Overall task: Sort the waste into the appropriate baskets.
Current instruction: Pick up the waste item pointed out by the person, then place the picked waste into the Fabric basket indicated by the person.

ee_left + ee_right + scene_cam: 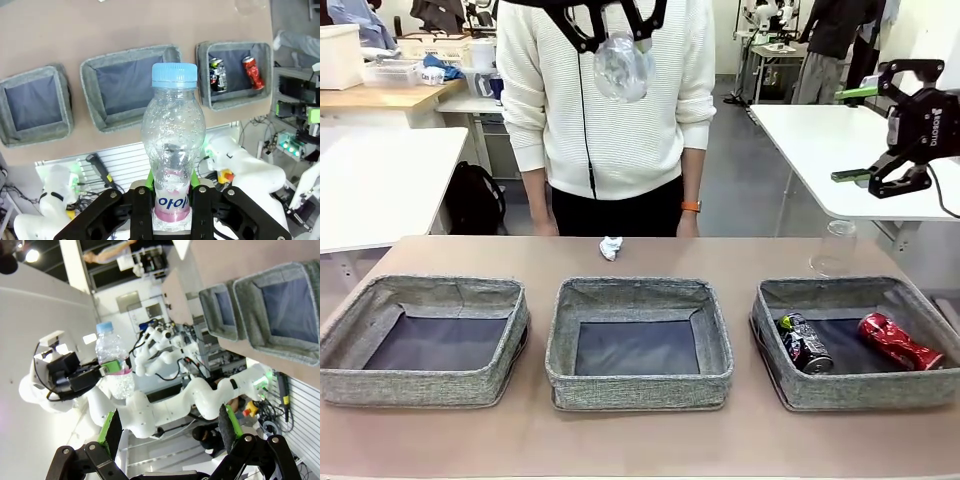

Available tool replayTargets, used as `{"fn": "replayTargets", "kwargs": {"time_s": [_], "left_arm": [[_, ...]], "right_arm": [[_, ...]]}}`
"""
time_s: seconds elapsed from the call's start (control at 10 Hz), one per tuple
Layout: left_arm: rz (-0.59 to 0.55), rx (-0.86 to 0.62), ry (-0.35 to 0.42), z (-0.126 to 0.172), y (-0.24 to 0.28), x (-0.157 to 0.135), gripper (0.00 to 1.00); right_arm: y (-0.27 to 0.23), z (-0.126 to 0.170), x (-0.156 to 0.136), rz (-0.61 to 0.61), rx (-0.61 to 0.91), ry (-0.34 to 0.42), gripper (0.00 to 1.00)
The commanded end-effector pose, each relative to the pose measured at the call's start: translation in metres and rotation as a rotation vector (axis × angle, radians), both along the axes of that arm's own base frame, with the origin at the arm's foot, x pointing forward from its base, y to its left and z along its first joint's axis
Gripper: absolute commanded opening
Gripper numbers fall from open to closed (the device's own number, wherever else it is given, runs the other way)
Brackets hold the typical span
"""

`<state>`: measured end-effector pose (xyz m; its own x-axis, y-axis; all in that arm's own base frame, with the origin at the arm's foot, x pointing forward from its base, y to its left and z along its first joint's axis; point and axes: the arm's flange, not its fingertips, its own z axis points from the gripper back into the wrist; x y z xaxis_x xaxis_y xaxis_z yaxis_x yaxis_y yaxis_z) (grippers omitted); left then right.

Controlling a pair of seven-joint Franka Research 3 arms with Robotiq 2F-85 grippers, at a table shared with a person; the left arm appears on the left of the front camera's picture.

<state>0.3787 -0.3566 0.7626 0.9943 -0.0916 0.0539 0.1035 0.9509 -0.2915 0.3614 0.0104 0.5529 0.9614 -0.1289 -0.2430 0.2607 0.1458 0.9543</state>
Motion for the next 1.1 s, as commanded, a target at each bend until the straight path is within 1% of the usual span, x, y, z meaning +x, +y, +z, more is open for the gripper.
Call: {"fn": "replayTargets", "kwargs": {"time_s": [0.0,1.0], "left_arm": [[-0.001,0.012,-0.017,0.0063,0.0078,-0.006,0.23],[-0.001,0.012,-0.017,0.0063,0.0078,-0.006,0.23]], "right_arm": [[0.0016,0.0049,0.0011,-0.002,0.015,0.009,1.0],[0.0016,0.0049,0.0011,-0.002,0.015,0.009,1.0]]}}
